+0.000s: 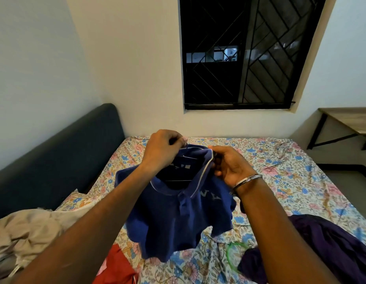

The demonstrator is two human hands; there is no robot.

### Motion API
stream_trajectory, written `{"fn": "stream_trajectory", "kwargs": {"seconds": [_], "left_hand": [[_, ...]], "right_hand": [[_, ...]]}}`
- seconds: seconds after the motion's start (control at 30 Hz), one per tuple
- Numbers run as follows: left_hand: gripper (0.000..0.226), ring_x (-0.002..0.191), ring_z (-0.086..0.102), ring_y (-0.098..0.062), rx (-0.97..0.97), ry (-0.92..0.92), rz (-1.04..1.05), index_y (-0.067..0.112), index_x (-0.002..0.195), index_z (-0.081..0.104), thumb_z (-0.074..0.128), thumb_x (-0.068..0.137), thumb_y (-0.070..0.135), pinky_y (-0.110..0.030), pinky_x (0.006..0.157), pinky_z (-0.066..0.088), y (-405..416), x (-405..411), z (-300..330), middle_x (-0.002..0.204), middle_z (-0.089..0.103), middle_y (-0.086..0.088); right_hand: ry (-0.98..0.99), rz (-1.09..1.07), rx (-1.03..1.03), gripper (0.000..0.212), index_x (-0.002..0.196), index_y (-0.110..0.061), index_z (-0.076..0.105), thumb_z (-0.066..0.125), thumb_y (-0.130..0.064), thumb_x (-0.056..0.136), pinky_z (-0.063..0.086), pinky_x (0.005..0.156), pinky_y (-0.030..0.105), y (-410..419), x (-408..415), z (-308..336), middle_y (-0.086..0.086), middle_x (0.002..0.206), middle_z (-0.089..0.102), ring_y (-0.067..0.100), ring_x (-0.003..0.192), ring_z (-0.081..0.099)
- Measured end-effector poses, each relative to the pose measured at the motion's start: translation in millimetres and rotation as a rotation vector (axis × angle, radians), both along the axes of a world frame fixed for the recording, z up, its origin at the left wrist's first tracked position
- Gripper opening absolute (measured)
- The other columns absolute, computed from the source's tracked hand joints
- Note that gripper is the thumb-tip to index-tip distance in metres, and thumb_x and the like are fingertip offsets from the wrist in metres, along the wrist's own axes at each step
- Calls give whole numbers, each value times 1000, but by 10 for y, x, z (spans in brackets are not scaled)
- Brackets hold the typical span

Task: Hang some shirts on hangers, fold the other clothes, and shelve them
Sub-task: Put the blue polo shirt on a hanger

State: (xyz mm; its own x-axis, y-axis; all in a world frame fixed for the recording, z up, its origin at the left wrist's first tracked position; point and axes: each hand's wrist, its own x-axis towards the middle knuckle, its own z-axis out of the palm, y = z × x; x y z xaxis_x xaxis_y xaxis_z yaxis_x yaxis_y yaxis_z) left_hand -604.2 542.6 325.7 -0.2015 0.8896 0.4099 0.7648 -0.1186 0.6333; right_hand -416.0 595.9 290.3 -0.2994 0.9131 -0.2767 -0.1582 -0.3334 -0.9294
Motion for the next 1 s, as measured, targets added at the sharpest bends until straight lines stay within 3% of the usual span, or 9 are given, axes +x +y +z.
{"fn": "stream_trajectory", "kwargs": {"seconds": [0.13, 0.23, 0.33, 0.53, 0.63, 0.7, 0.83, 0.9, 1.0], "left_hand": [[24, 58, 59, 3, -10, 20, 14, 30, 75, 73, 67, 97, 37, -18, 57, 40, -15, 18, 17, 63, 65, 18], [23, 63, 63, -6, -66, 28, -3, 28, 78, 76, 66, 97, 35, -32, 61, 51, -6, 40, -63, 65, 69, 12], [21, 69, 67, -12, -83, 39, 3, 27, 81, 78, 66, 96, 34, -39, 69, 57, 5, 44, -112, 71, 72, 7], [21, 69, 67, -12, -76, 39, -22, 25, 81, 78, 67, 96, 36, -36, 68, 56, -27, 45, -88, 70, 72, 7], [23, 63, 61, -11, -68, 69, -34, 29, 75, 74, 67, 96, 36, -29, 61, 47, -37, 59, -83, 64, 67, 8], [23, 64, 62, -9, -73, 92, -27, 29, 75, 75, 67, 96, 35, -30, 63, 48, -36, 61, -102, 65, 67, 10], [24, 71, 67, -10, -60, 62, 3, 27, 74, 75, 67, 95, 36, -32, 70, 55, -21, 41, -101, 71, 71, 10], [25, 71, 67, -10, -61, 44, 16, 24, 78, 77, 67, 95, 38, -31, 69, 54, -7, 45, -73, 71, 71, 10], [26, 70, 68, -12, -63, 35, 28, 23, 80, 78, 67, 95, 41, -35, 69, 57, 9, 44, -84, 70, 72, 7]], "right_hand": [[-861, -77, 578, 49, 47, -16, 42, 65, -25, 90, 30, 50, 29, -8, 30, -51, -3, 39, 36, 22, 43, 36], [-1111, -266, 813, 37, 68, -18, 66, 60, -43, 94, 42, 57, 28, -131, -28, -44, -1, 63, 62, 24, 61, 60], [-1034, -198, 914, 32, 92, -31, 77, 59, -56, 92, 48, 65, 28, -169, -128, 27, -11, 85, 71, 15, 79, 66], [-934, 100, 771, 22, 85, -27, 76, 72, -48, 86, 58, 73, 37, 90, -148, 62, -7, 80, 71, 15, 77, 67], [-964, 242, 716, 21, 75, -20, 77, 74, -37, 87, 55, 64, 34, 160, -170, 159, -3, 65, 66, 17, 63, 61], [-836, 277, 527, 25, 76, -5, 74, 72, -26, 89, 45, 54, 27, 165, -191, 279, 3, 62, 60, 18, 58, 53], [-669, 327, 225, 22, 67, -7, 63, 68, -15, 88, 32, 38, 19, 174, -159, 413, 4, 53, 48, 12, 42, 39], [-767, 285, 344, 13, 83, 0, 72, 70, -13, 84, 38, 44, 23, 193, -144, 364, 9, 65, 58, 16, 48, 48], [-1126, -121, 809, 21, 109, -20, 69, 69, -27, 89, 45, 65, 29, 139, -132, 198, 2, 95, 69, 23, 86, 65]]}}
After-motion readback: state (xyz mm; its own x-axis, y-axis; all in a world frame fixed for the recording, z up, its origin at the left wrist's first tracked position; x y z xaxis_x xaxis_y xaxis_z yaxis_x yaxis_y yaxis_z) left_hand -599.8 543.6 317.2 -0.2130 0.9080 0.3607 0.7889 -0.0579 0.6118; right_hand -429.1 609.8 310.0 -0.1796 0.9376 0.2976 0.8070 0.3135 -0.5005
